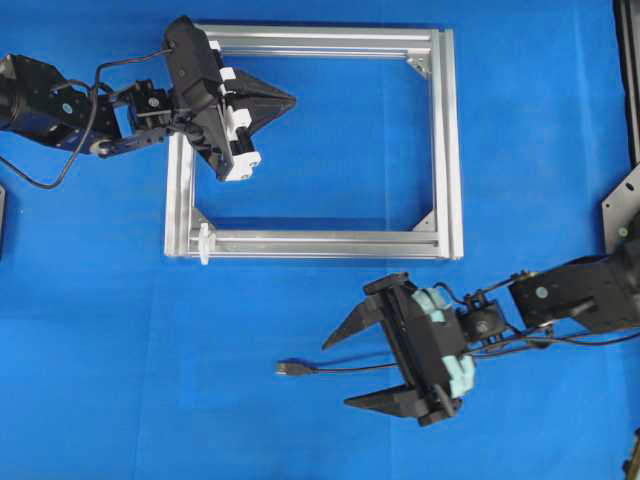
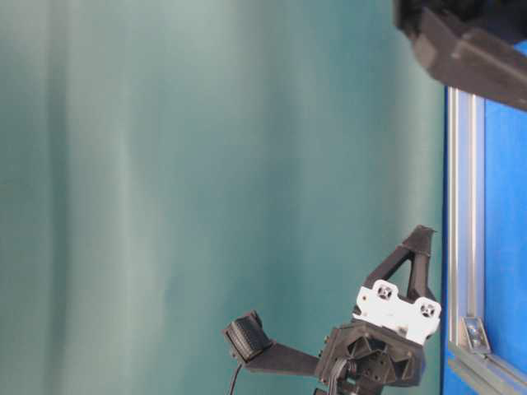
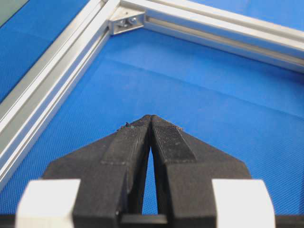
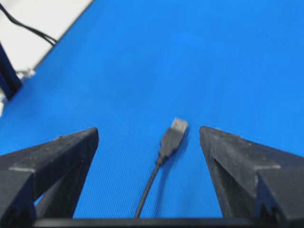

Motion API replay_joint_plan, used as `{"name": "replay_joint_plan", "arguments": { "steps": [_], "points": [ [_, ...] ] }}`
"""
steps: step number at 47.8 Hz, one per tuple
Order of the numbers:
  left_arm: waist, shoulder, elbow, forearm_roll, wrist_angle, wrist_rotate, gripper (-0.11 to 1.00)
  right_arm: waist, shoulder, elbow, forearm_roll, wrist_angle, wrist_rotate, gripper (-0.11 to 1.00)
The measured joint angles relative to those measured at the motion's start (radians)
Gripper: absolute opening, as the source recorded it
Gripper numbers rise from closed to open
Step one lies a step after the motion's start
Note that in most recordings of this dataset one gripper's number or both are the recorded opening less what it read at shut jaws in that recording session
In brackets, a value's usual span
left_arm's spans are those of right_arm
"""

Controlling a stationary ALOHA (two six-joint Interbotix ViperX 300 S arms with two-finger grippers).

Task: Insert the wire through the string loop located on the left side.
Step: 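Open the right gripper and lower it over the black USB cable, then close the right gripper on the cable just behind the USB plug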

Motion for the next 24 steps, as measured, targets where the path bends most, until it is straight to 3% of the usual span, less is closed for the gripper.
{"name": "replay_joint_plan", "arguments": {
  "steps": [24],
  "points": [
    [0.000,0.000,0.002,0.000,0.002,0.000,0.00,0.000,0.161,-0.034,0.078,0.008,0.000,0.91]
  ]
}}
